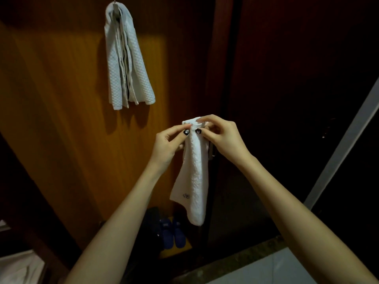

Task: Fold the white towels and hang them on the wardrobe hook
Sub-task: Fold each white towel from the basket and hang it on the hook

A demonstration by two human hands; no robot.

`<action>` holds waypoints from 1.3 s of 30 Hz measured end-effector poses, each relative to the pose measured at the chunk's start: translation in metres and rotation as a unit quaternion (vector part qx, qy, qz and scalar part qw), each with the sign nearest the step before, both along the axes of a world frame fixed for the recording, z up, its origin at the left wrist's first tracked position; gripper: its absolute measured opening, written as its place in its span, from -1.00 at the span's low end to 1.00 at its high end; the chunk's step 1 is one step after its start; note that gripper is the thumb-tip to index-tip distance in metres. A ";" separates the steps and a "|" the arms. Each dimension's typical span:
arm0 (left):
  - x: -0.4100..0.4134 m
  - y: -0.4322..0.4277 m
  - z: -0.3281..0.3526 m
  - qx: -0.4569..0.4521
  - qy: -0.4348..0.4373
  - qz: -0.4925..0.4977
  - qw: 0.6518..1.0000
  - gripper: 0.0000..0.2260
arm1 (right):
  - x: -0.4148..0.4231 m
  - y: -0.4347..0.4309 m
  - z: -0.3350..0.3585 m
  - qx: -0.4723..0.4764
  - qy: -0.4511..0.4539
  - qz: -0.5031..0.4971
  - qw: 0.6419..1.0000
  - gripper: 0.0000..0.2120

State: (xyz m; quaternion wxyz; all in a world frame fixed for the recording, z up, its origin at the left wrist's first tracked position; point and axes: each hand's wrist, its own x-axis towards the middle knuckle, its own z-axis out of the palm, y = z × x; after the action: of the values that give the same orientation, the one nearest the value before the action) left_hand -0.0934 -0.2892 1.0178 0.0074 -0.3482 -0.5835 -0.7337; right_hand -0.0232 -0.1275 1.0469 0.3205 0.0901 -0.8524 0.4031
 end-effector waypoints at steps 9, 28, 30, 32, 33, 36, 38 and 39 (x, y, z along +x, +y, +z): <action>0.001 0.012 0.002 -0.010 0.003 0.057 0.998 -0.81 | -0.002 0.000 -0.001 -0.049 0.032 0.011 0.998 -0.70; -0.050 -0.004 0.035 -0.126 0.153 0.073 0.977 -0.67 | -0.031 0.001 0.006 -0.194 -0.037 0.085 0.977 -0.63; -0.053 -0.009 0.035 -0.125 0.147 0.066 0.979 -0.66 | -0.035 -0.001 0.006 -0.185 -0.048 0.094 0.977 -0.67; -0.054 -0.014 0.038 -0.111 0.132 0.056 0.983 -0.72 | -0.038 -0.005 0.003 -0.189 -0.054 0.104 0.975 -0.71; -0.053 -0.015 0.039 -0.106 0.125 0.043 0.986 -0.75 | -0.039 -0.007 0.002 -0.195 -0.050 0.106 0.974 -0.71; -0.054 -0.015 0.042 -0.126 0.129 0.049 0.982 -0.84 | -0.042 -0.012 0.000 -0.210 -0.046 0.127 0.968 -0.66; -0.057 -0.015 0.047 -0.122 0.122 0.065 0.983 -0.86 | -0.044 -0.016 -0.004 -0.202 -0.065 0.157 0.964 -0.57; -0.060 -0.016 0.051 -0.115 0.118 0.077 0.983 -0.86 | -0.044 -0.018 -0.005 -0.186 -0.080 0.169 0.965 -0.51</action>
State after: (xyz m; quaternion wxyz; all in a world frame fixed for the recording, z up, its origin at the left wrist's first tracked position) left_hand -0.1537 -0.3052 1.0688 0.0920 -0.3851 -0.6841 -0.6126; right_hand -0.0676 -0.1456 1.0415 0.1899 0.1395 -0.7578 0.6085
